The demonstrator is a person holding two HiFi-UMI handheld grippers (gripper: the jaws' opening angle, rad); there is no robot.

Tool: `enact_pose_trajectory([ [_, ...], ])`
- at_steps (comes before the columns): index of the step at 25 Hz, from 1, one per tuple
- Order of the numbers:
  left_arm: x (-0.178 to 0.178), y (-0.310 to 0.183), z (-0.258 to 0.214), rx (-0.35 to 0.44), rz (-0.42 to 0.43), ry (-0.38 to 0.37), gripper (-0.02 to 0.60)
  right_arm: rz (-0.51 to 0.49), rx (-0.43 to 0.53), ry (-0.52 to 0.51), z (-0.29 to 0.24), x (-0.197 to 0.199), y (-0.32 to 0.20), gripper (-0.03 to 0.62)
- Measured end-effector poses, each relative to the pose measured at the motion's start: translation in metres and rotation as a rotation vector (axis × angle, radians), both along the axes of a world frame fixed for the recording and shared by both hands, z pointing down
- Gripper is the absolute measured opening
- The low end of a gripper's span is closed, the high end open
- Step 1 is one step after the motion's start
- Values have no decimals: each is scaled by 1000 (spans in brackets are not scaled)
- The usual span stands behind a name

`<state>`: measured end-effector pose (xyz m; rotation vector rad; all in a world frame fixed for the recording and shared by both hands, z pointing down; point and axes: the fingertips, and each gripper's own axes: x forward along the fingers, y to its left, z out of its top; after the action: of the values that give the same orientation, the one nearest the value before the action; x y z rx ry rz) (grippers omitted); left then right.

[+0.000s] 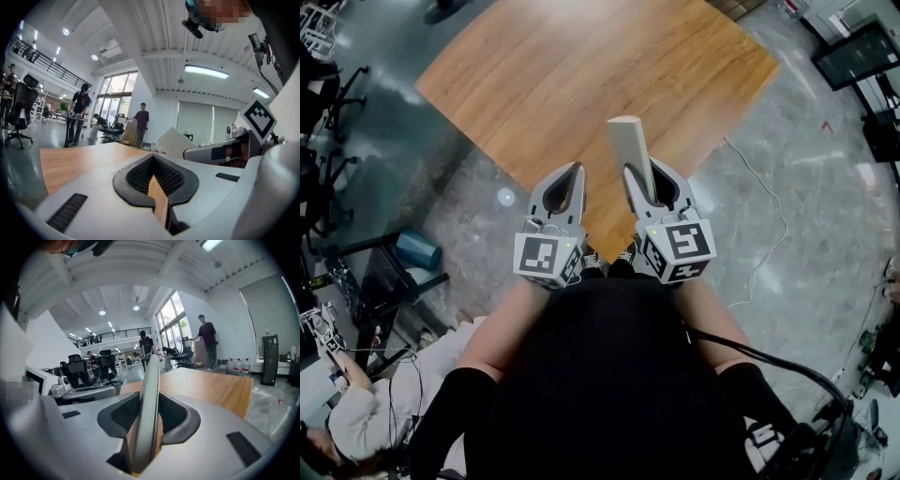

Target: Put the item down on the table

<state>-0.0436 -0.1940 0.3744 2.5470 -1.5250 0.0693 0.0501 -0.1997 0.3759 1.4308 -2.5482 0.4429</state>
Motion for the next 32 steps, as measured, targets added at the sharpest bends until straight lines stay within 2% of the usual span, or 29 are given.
enact_pose_trajectory([
  [9, 5, -9, 37, -86, 7, -29, 3, 19, -260, 97, 148, 3, -45, 130],
  [16, 5, -10, 58, -136, -1, -37, 3, 9, -385, 150, 223, -6, -62, 130],
  [23, 0, -12, 69, -160, -18, -45, 3, 13, -422, 136, 252, -7, -65, 130],
  [28, 1, -13, 73, -172, -18, -44, 3, 9, -391, 120, 247, -10, -71, 130],
  [32, 5, -13, 74, -173, -11, -40, 3, -2, -365, 173, 248, -5, -71, 130],
])
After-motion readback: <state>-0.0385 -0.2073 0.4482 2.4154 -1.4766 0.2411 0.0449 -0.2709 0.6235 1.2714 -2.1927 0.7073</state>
